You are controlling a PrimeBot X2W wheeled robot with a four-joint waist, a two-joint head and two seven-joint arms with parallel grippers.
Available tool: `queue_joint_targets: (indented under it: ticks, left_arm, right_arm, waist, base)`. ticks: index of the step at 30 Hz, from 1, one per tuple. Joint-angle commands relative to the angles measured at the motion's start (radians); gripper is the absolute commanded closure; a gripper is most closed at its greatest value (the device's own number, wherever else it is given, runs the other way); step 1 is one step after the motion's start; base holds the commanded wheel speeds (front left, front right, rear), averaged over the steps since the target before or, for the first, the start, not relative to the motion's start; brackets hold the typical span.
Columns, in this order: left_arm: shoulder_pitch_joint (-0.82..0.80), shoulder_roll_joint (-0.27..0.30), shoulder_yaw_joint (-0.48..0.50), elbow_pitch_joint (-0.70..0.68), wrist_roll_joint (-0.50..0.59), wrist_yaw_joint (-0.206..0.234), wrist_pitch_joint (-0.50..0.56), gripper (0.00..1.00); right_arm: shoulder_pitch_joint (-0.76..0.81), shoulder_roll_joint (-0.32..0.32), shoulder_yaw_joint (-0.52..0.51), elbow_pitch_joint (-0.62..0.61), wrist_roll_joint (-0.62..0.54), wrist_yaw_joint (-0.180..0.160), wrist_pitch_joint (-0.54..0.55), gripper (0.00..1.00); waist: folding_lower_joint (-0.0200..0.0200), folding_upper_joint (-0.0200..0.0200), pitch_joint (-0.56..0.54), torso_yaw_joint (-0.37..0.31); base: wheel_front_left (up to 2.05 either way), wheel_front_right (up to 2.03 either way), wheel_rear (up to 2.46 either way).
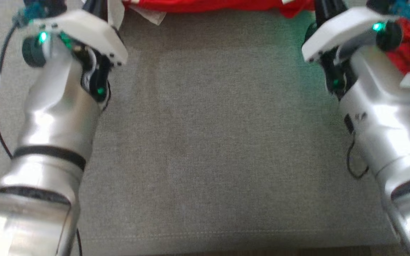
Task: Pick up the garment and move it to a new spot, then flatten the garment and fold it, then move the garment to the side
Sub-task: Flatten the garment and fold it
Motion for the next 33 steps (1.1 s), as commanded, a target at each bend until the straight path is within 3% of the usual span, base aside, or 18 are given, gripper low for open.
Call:
queue_joint_targets:
  ticks: [1, 9, 17, 23, 33]
  left_arm:
    - [0.018, 0.034, 0.033, -0.041, -0.005, 0.005, -0.005, 1.00]
    - [0.417, 0.044, 0.150, -0.274, 0.021, 0.031, -0.005, 1.00]
    - [0.753, 0.042, 0.164, -0.523, 0.083, 0.061, -0.005, 1.00]
    - [0.972, 0.056, 0.148, -0.706, 0.098, 0.121, 0.042, 1.00]
    - [1.261, 0.059, 0.137, -1.014, 0.084, 0.226, 0.188, 1.00]
  right_arm:
    - [0.038, 0.016, -0.003, -0.047, 0.012, -0.001, -0.011, 1.00]
    - [0.421, 0.004, -0.044, -0.178, 0.013, -0.001, -0.011, 1.00]
    - [0.714, -0.030, -0.119, -0.325, -0.005, -0.001, -0.012, 1.00]
    - [0.907, -0.043, -0.176, -0.411, -0.044, -0.001, -0.004, 1.00]
    - [1.138, -0.014, -0.324, -0.630, -0.145, -0.001, 0.117, 1.00]
  waist:
    - [-0.0001, 0.0000, -0.017, -0.003]
    - [-0.0001, 0.0000, -0.155, -0.005]
    - [-0.0001, 0.0000, -0.252, 0.024]
    - [-0.0001, 0.0000, -0.317, 0.024]
    - [-0.0001, 0.0000, -0.391, 0.012]
  base:
    - [0.00, 0.00, 0.00]
    - [0.00, 0.00, 0.00]
    - [0.00, 0.00, 0.00]
    - [0.00, 0.00, 0.00]
    - [0.00, 0.00, 0.00]
